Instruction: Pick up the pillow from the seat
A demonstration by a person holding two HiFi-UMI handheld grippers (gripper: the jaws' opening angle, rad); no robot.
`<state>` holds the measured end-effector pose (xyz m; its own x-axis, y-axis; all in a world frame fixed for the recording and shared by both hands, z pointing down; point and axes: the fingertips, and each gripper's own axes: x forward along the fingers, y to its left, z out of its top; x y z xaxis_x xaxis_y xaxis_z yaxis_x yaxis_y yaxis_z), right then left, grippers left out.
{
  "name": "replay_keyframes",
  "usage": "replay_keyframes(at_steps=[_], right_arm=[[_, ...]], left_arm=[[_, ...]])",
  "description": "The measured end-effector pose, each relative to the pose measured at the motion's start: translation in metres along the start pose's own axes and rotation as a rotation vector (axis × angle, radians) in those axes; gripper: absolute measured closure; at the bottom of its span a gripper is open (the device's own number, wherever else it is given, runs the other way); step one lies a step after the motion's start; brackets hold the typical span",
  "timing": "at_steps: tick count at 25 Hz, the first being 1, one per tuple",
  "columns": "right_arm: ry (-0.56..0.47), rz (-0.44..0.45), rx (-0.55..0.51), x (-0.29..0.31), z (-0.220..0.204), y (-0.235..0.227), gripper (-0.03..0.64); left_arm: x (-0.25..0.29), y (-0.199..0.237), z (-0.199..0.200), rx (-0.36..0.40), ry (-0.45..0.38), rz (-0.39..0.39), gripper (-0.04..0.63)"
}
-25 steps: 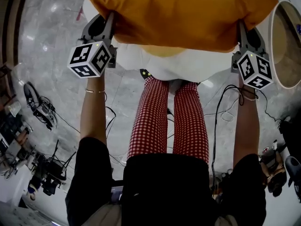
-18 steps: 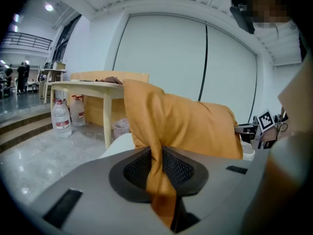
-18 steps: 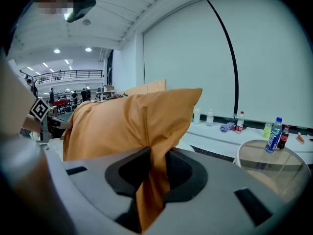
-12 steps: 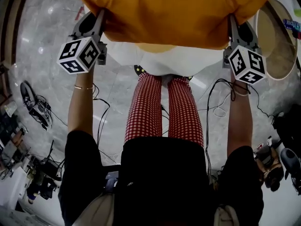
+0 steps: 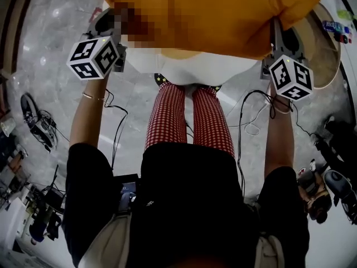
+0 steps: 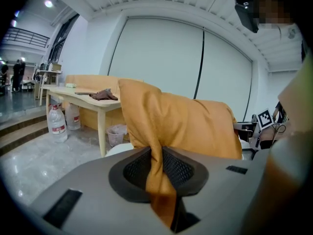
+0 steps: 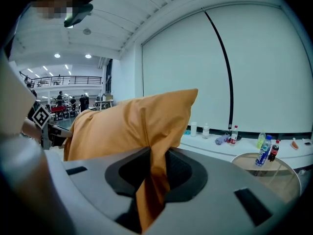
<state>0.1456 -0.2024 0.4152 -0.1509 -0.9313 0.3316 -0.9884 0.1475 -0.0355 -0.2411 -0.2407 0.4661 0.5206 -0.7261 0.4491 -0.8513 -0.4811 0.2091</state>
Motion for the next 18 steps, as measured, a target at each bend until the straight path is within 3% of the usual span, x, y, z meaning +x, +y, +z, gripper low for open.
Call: replay_keyframes(at_steps=[18], right_arm=[[-0.112, 0.009, 0.024, -0.029, 0.094, 0.009, 0.517]], left_arm=[[-0.045, -0.017, 0.081, 0.030, -0.047, -0.038, 0.520]])
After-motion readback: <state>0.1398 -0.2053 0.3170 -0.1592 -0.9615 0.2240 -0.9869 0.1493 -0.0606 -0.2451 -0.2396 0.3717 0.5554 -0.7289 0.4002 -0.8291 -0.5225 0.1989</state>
